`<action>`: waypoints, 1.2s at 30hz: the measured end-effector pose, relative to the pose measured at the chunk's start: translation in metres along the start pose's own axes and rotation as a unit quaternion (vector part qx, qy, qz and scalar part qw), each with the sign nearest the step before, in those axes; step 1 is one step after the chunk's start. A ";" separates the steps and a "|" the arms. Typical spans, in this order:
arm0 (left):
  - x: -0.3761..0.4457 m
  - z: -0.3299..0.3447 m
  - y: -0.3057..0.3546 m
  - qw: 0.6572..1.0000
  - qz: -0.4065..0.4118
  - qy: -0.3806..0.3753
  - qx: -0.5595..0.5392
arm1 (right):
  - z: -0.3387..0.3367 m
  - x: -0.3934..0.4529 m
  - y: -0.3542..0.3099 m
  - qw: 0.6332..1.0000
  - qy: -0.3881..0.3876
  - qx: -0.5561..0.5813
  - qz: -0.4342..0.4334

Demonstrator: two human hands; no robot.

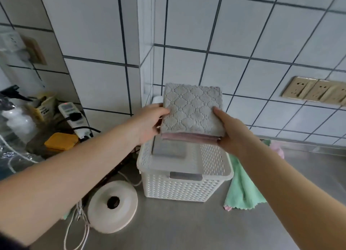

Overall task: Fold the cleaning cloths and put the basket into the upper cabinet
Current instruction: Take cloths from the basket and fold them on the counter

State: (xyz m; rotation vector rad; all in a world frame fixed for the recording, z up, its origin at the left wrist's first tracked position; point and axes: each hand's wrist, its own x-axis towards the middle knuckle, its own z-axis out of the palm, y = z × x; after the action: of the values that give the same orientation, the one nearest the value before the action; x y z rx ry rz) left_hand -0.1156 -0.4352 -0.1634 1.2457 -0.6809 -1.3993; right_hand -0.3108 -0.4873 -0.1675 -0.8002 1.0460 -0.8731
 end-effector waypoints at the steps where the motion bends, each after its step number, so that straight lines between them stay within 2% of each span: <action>1: 0.015 0.004 0.003 1.000 -0.007 0.010 0.010 | 0.001 0.015 -0.002 1.000 0.018 -0.012 0.003; 7: 0.089 0.005 -0.020 0.989 -0.079 0.116 0.056 | 0.001 0.089 0.014 0.991 0.078 -0.088 0.071; 11: 0.118 0.012 -0.039 0.960 -0.075 0.173 0.208 | 0.008 0.124 0.046 0.983 0.095 -0.102 0.116; 15: 0.146 0.004 -0.061 0.939 -0.095 0.209 0.254 | 0.010 0.147 0.067 0.977 0.102 -0.122 0.141; 21: 0.182 -0.010 -0.094 0.931 -0.122 0.242 0.245 | 0.007 0.185 0.091 0.971 0.105 -0.144 0.157; 27: 0.202 -0.015 -0.107 0.924 -0.111 0.260 0.258 | 0.007 0.203 0.115 0.969 0.140 -0.159 0.129; 33: 0.210 -0.021 -0.123 0.902 -0.128 0.248 0.329 | 0.001 0.210 0.125 0.961 0.136 -0.187 0.153; 35: 0.212 -0.023 -0.129 0.892 -0.102 0.243 0.367 | 0.003 0.211 0.123 0.956 0.133 -0.205 0.164; 36: 0.210 -0.022 -0.130 0.873 -0.068 0.247 0.415 | 0.003 0.212 0.123 0.953 0.130 -0.213 0.170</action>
State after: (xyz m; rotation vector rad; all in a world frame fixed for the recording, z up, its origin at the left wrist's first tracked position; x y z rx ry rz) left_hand -0.1096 -0.5955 -0.3523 2.2672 -0.8698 -0.8093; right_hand -0.2287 -0.6221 -0.3548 -0.8379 1.5879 -0.4666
